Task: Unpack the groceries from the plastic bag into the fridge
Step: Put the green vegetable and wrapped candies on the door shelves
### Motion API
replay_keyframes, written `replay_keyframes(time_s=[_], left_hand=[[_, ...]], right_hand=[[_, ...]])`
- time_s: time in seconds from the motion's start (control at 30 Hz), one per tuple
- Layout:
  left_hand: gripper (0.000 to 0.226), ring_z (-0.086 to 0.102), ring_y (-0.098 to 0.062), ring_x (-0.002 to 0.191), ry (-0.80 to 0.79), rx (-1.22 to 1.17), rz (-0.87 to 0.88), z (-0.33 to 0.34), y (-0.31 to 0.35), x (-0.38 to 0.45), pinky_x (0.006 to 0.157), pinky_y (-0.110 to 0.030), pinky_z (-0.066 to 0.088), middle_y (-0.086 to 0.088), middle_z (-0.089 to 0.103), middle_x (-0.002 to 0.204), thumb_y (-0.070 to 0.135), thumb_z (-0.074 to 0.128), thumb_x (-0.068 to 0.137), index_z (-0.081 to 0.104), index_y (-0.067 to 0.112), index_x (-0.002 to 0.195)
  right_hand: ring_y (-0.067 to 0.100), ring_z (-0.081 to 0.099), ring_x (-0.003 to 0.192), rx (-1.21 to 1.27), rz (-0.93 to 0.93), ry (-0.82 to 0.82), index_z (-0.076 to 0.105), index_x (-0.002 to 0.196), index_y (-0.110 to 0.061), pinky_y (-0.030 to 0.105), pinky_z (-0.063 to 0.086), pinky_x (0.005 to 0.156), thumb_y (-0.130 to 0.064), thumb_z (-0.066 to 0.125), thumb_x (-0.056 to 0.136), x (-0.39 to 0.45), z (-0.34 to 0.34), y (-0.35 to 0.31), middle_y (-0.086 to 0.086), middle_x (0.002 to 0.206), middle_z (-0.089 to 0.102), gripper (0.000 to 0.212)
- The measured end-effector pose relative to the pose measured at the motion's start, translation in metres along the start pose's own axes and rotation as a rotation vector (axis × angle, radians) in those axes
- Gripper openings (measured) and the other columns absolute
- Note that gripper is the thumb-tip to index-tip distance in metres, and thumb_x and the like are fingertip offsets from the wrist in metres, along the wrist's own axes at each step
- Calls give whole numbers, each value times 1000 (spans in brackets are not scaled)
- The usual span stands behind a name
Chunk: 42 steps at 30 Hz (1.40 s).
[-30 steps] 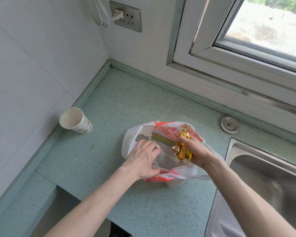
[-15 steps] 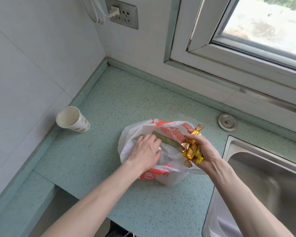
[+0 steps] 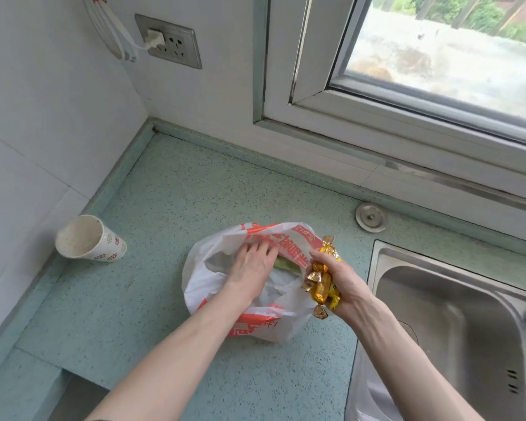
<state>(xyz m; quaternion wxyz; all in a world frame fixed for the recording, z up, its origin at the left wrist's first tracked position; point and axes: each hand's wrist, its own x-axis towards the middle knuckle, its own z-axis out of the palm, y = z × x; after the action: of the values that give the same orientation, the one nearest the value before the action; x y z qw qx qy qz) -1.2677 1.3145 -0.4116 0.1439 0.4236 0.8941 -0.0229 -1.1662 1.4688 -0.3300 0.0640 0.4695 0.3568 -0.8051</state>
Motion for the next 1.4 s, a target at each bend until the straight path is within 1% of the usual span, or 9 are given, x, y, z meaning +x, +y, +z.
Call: replay_keyframes(time_s=[0.1, 0.2, 0.4, 0.67, 0.9, 1.03, 1.17, 1.27, 1.4], left_hand=[[69, 54, -31, 131, 12, 39, -32, 1, 0, 5, 113, -43, 43, -13, 52, 144, 3, 76, 78, 48, 11, 140], [69, 68, -26, 99, 66, 21, 6, -1, -2, 4, 85, -38, 56, -5, 69, 109, 5, 91, 53, 65, 17, 116], [66, 49, -37, 138, 81, -109, -26, -15, -10, -5, 117, -47, 36, -15, 55, 147, -6, 60, 83, 50, 14, 145], [22, 59, -31, 114, 9, -264, 46, -31, -15, -24, 98, -38, 44, -12, 64, 116, 19, 58, 87, 59, 12, 108], [22, 61, -24, 102, 177, -48, 283, -30, -24, -34, 90, -39, 52, -3, 61, 109, 35, 56, 90, 55, 18, 104], [18, 58, -20, 93, 290, -265, 298, -33, -29, -39, 77, -38, 58, -3, 57, 106, 14, 54, 96, 52, 15, 113], [22, 60, -15, 101, 385, -591, 273, -46, -20, -44, 88, -33, 54, 0, 61, 114, 13, 49, 105, 57, 15, 126], [26, 58, -7, 89, 472, -873, 124, -67, -3, -50, 73, -23, 53, 5, 53, 109, 18, 51, 108, 63, 20, 131], [23, 64, -15, 89, 560, -1210, -72, -93, 13, -58, 78, -33, 57, 8, 63, 100, 20, 65, 102, 63, 22, 125]], right_hand=[[20, 66, 54, -47, -22, -2, 66, 113, -1, 33, 55, 51, -13, 74, 92, -3, 1, 2, 12, 73, 72, 26], [20, 63, 53, -99, -54, 7, 68, 102, -6, 33, 54, 52, -15, 75, 91, -8, 2, 0, 11, 72, 70, 15], [24, 59, 54, -138, -137, 16, 65, 95, -7, 33, 55, 50, -15, 74, 92, -14, -11, -15, 15, 73, 63, 12], [20, 65, 61, -285, -247, -1, 67, 110, 0, 38, 55, 55, -13, 76, 91, -10, -7, -20, 10, 75, 67, 25], [21, 67, 63, -314, -248, 72, 66, 116, 3, 38, 56, 55, -12, 74, 93, 8, -13, -27, 16, 81, 69, 28], [22, 69, 67, -321, -262, 108, 69, 113, 1, 39, 57, 58, -13, 75, 92, 13, -19, -31, 17, 87, 70, 26], [22, 67, 68, -259, -258, 77, 70, 109, -2, 38, 55, 57, -11, 74, 93, 7, -18, -32, 14, 84, 69, 19], [20, 66, 66, -185, -253, 29, 68, 111, -4, 35, 56, 54, -10, 73, 94, -5, -12, -34, 13, 84, 67, 19], [21, 66, 66, -78, -255, -18, 65, 111, -8, 37, 58, 56, -11, 75, 92, -25, -2, -34, 11, 82, 66, 22]])
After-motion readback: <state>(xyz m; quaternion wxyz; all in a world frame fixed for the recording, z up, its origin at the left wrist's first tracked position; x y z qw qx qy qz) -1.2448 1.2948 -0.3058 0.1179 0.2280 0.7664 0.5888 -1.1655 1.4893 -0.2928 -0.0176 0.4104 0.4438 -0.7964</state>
